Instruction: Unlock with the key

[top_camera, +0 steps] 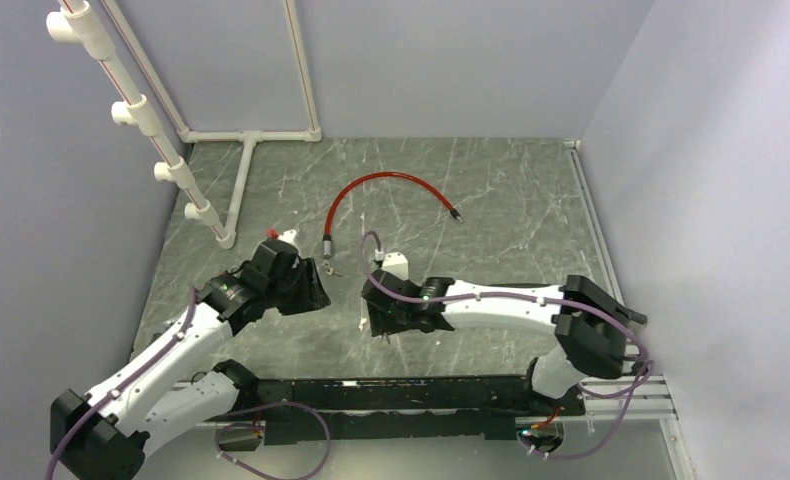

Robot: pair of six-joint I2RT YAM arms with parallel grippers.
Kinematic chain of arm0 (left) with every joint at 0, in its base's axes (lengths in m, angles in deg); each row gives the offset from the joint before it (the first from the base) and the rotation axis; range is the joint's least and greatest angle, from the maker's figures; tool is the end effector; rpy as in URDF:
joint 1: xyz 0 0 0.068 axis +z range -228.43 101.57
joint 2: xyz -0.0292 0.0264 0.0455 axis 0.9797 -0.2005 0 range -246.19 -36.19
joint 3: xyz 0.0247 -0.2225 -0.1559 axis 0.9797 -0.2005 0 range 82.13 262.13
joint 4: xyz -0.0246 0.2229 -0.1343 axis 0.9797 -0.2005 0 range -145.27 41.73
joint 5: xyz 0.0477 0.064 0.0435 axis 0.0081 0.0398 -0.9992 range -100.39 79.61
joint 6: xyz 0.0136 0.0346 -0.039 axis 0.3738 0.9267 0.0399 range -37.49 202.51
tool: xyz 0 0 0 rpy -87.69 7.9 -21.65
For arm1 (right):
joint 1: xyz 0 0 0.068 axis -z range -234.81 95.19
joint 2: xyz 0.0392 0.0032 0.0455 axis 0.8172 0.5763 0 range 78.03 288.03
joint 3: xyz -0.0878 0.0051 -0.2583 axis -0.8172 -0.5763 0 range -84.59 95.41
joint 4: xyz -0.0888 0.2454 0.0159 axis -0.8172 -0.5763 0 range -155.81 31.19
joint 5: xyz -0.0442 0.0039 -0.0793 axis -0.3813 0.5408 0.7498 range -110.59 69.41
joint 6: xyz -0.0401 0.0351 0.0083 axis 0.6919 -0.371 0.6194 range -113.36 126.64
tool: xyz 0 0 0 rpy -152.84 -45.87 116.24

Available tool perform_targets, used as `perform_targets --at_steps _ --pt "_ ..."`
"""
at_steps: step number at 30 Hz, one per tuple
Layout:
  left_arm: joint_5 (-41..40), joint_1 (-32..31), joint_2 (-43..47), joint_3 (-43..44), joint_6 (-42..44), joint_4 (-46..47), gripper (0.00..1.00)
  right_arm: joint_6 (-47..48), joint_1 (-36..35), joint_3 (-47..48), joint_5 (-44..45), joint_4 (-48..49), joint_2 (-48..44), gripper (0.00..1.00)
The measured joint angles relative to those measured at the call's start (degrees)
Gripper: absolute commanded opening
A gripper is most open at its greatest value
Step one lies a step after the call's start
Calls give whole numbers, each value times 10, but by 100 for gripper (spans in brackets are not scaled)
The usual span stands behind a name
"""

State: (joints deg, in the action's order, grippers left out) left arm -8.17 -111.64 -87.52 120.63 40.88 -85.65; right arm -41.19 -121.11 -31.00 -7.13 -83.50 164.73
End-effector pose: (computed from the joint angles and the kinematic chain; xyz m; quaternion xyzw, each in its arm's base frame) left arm 0.1476 -0.0983 0.2396 -0.0625 0.9381 -0.2212 0.2591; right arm 0.1284 0.2720 0.2017 -0.1210 0.9470 0.1700 0.2442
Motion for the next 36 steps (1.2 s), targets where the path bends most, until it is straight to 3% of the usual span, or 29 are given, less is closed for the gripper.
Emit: perform_targets --at_steps 9,28,36 --pt "-64 -4 49 157 13 -123 55 -105 -32 94 39 -71 86 54" --pt "-85 -4 117 160 26 -166 57 -150 -34 154 88 -116 193 39" --pt "-85 -4 119 160 31 -169 57 -142 -35 163 103 -118 203 2"
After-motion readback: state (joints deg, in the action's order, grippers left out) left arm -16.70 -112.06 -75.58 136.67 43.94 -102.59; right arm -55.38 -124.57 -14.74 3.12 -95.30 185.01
